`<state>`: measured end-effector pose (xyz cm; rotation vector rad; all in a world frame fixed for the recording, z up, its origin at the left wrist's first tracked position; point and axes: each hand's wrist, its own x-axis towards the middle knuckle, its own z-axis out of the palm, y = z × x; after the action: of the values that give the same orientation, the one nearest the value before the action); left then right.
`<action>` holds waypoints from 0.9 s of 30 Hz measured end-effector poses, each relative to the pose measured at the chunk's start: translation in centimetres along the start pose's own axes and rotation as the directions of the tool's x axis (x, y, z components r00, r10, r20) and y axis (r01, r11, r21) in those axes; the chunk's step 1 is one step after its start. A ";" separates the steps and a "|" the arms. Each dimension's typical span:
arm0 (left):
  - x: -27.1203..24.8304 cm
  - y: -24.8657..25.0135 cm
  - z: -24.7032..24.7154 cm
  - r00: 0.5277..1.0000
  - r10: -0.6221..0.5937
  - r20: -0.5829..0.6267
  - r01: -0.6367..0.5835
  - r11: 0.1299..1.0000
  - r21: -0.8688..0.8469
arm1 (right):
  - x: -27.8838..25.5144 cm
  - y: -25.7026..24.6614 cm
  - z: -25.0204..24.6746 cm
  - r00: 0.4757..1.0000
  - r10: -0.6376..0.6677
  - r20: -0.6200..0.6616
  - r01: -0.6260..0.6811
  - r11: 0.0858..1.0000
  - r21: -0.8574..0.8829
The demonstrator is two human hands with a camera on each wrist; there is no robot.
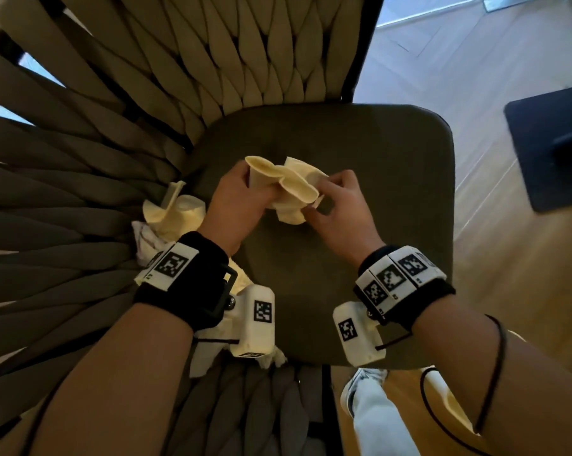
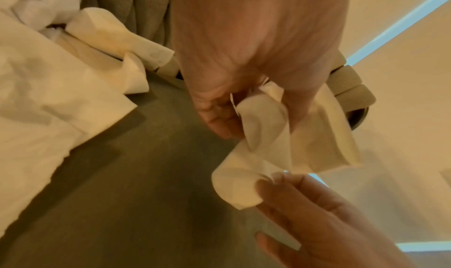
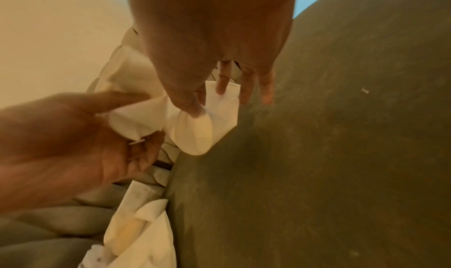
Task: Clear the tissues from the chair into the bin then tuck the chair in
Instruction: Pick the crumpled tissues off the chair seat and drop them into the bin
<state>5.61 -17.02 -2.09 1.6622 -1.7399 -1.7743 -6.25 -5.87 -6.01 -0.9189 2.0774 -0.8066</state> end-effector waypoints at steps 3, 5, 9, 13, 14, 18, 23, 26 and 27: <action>0.0 0.2 0.9 0.999 0.012 0.031 -0.013 0.999 0.029 | -0.2 0.1 -0.1 0.999 -0.040 -0.019 0.040 0.999 -0.014; 0.1 0.3 1.1 0.994 -0.053 0.097 0.053 0.999 0.005 | -0.3 0.1 -0.3 0.998 -0.063 -0.030 0.063 0.998 0.002; 0.1 0.2 1.1 0.940 -0.224 0.257 0.253 0.963 -0.088 | -0.9 -0.5 -0.7 0.999 -0.048 -0.021 0.050 0.994 0.099; -0.2 -0.3 1.4 0.928 -0.278 0.250 0.322 0.933 -0.159 | -1.5 -0.4 -1.0 0.996 0.082 0.030 -0.087 0.900 0.427; -0.2 -0.3 1.5 0.933 -0.281 0.226 0.318 0.937 -0.147 | -1.7 -0.5 -1.0 0.989 0.132 0.062 -0.146 0.861 0.488; -0.6 -0.1 2.7 0.954 -0.236 0.183 0.238 0.971 0.010 | -2.2 -1.1 -0.6 0.951 0.250 0.180 -0.308 0.809 0.502; -0.8 0.7 2.5 0.950 -0.156 0.272 0.134 0.986 0.097 | -1.8 -0.9 -0.7 0.909 0.325 0.263 -0.416 0.763 0.495; -1.3 1.0 2.7 0.932 -0.154 0.328 0.130 0.987 0.092 | -1.7 -0.6 -0.9 0.913 0.363 0.189 -0.409 0.798 0.443; -1.4 1.0 2.8 0.931 -0.166 0.324 0.141 0.985 0.098 | -1.7 -0.4 -1.0 0.913 0.369 0.175 -0.408 0.811 0.420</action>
<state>3.45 -14.62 -1.33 1.6443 -1.8698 -2.1974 -6.08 -4.49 -4.56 -0.2517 1.8002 -0.9444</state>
